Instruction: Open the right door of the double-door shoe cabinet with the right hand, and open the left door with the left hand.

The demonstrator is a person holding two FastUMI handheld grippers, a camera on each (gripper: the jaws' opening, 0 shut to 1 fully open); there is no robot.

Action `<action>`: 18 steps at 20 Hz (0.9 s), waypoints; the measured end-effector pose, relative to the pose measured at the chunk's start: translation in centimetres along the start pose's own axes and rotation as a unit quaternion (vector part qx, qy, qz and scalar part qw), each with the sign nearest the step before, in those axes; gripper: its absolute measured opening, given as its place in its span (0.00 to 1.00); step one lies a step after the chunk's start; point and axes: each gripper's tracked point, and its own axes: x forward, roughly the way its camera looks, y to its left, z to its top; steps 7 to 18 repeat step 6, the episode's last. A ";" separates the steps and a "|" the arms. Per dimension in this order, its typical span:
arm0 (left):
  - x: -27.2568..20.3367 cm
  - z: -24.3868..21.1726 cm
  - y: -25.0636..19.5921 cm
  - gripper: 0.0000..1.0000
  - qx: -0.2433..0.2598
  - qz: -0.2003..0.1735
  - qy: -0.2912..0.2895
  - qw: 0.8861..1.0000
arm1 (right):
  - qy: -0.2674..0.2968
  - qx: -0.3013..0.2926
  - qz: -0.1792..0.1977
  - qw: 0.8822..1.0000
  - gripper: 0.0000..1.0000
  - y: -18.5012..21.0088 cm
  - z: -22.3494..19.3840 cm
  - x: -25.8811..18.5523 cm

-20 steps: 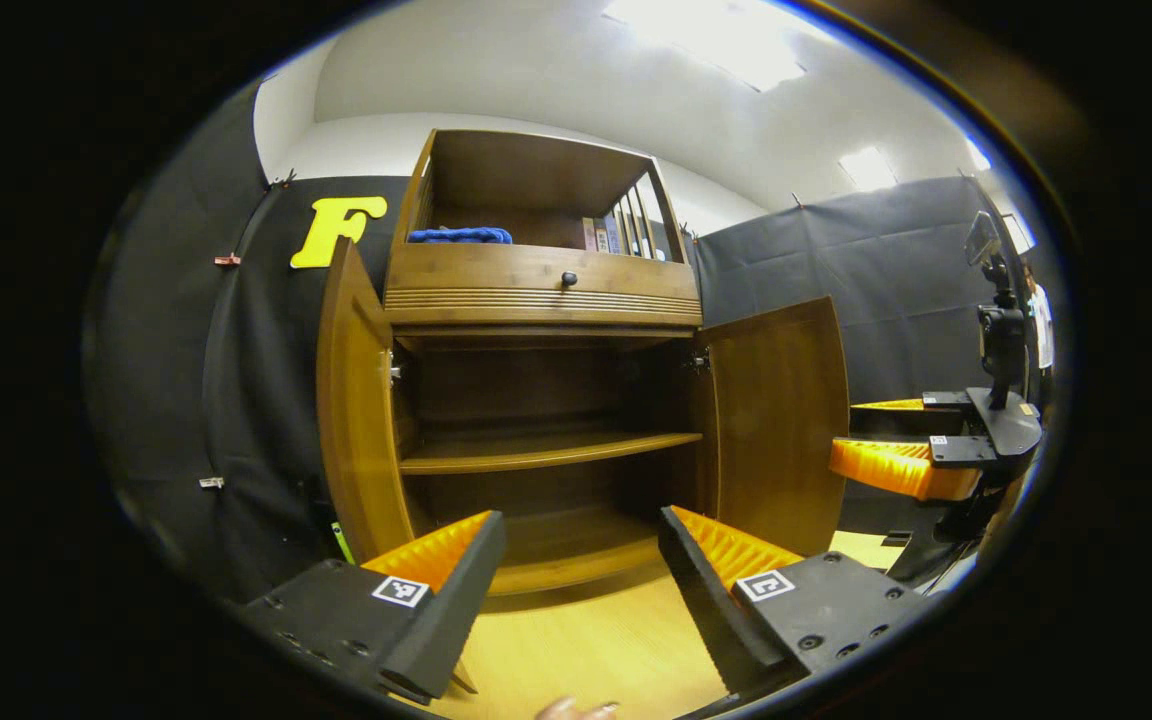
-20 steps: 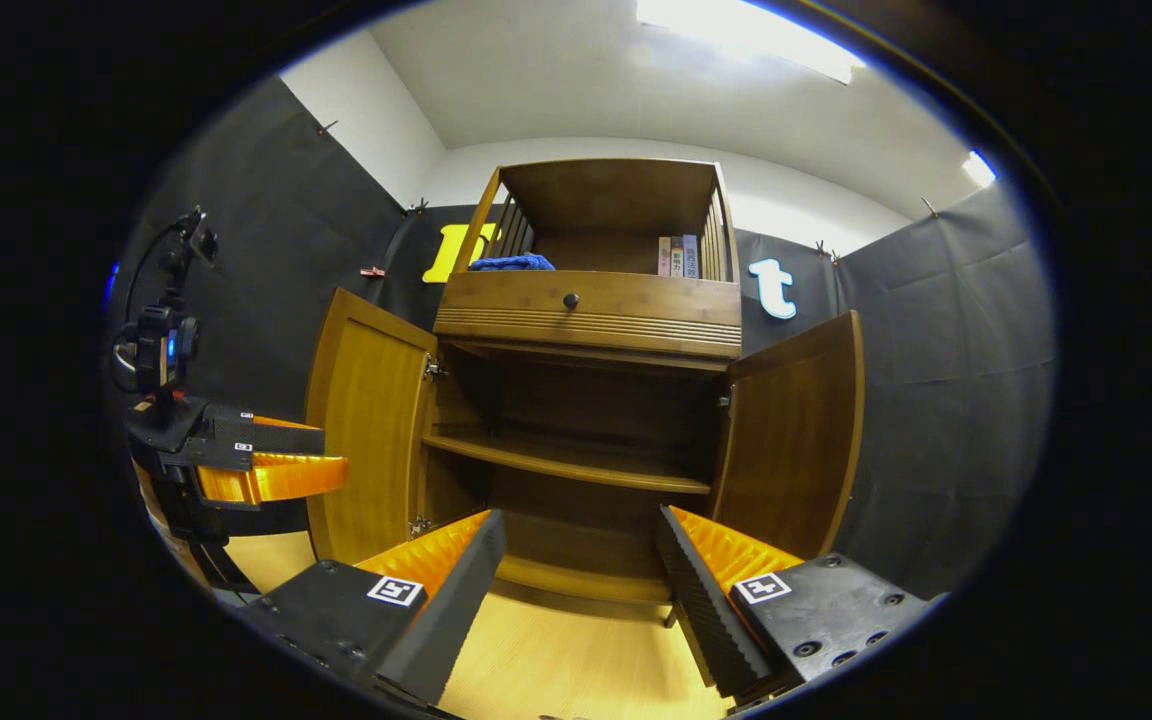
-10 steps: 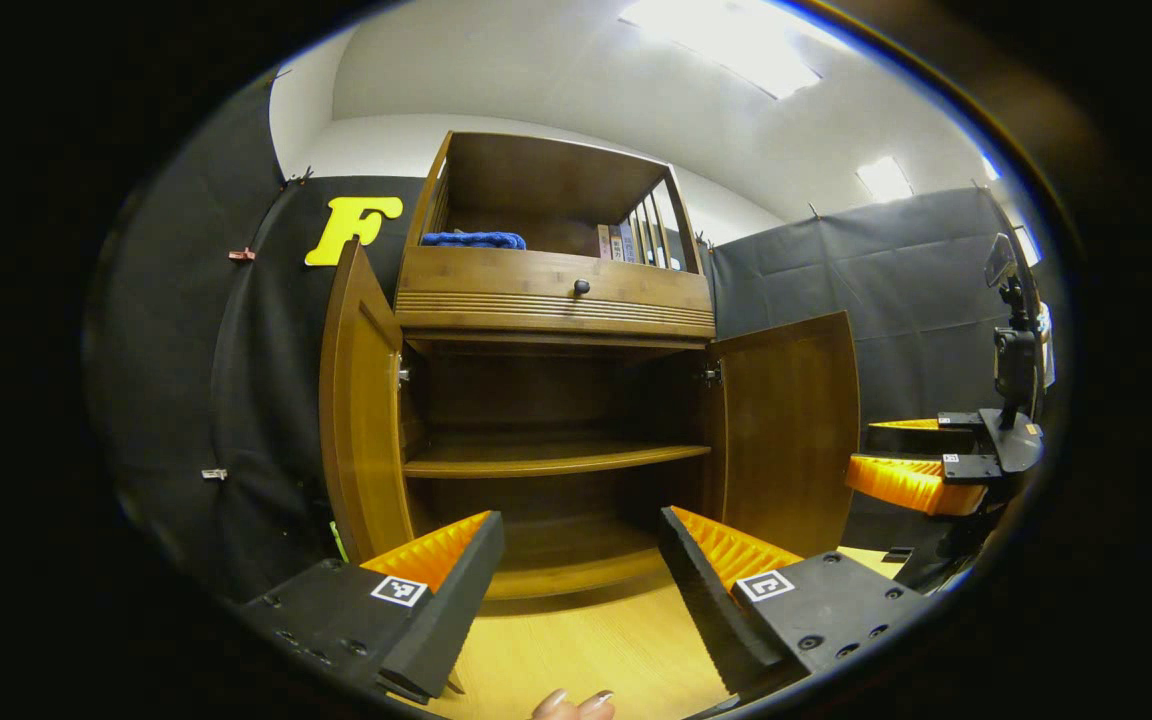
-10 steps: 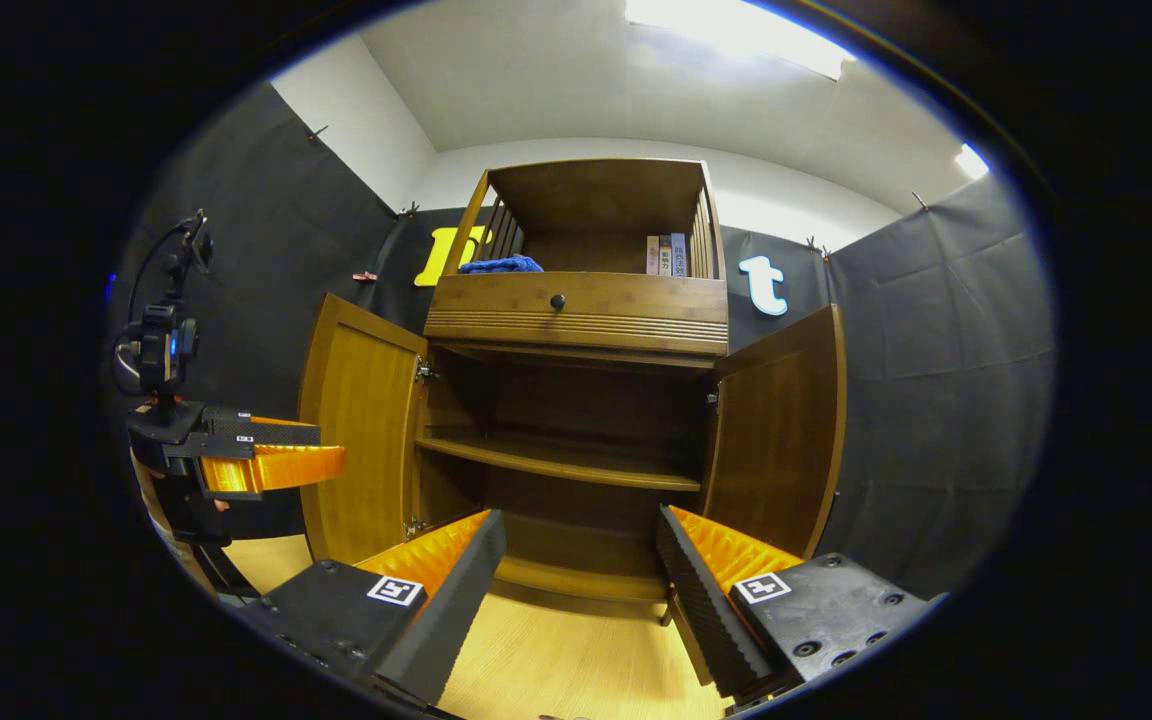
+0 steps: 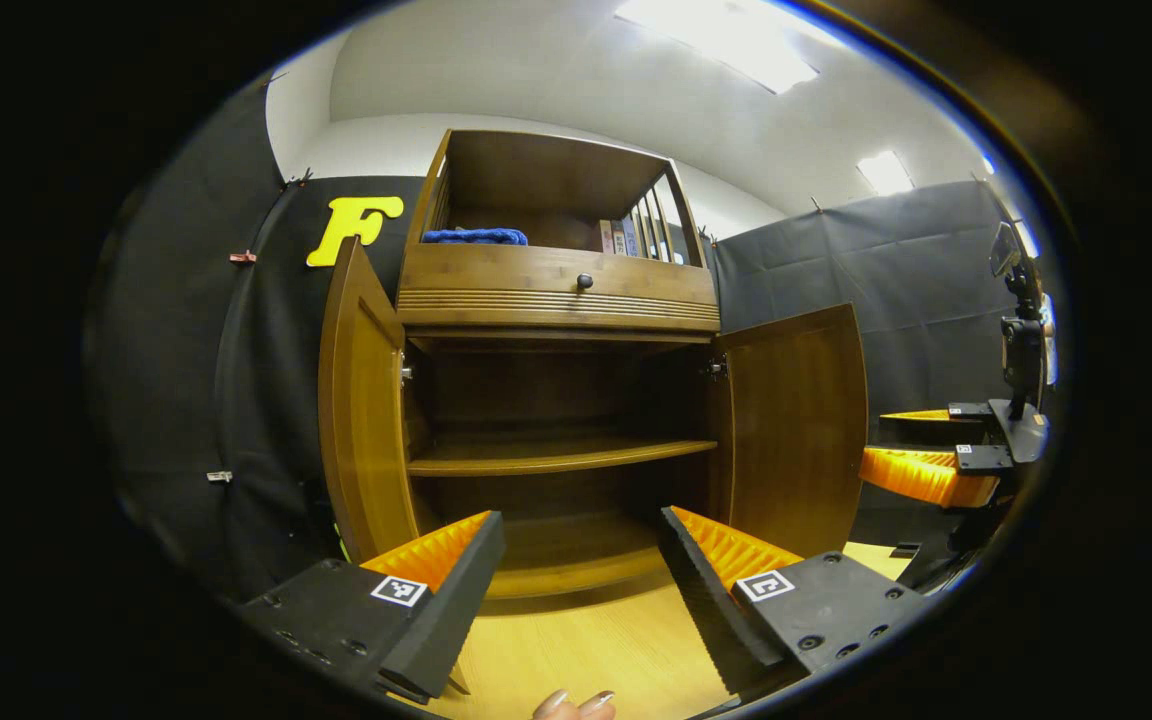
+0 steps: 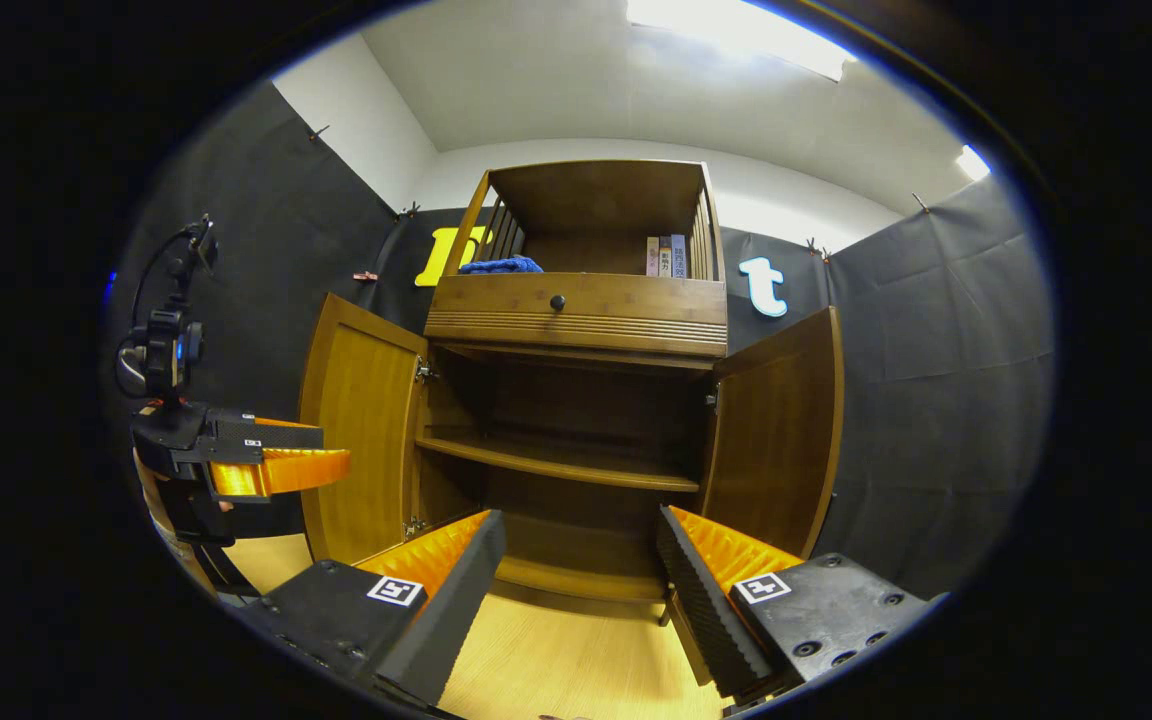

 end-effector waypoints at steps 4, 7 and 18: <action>0.2 0.1 0.1 1.00 -0.001 0.001 -0.004 1.000 | -0.001 0.002 0.003 1.000 0.97 0.1 0.1 0.1; 0.1 0.0 0.2 1.00 -0.002 0.001 -0.004 1.000 | -0.002 0.003 0.004 1.000 0.96 0.1 0.0 0.1; 0.1 0.0 0.2 1.00 -0.002 0.001 -0.004 1.000 | -0.002 0.003 0.004 1.000 0.96 0.1 0.0 0.1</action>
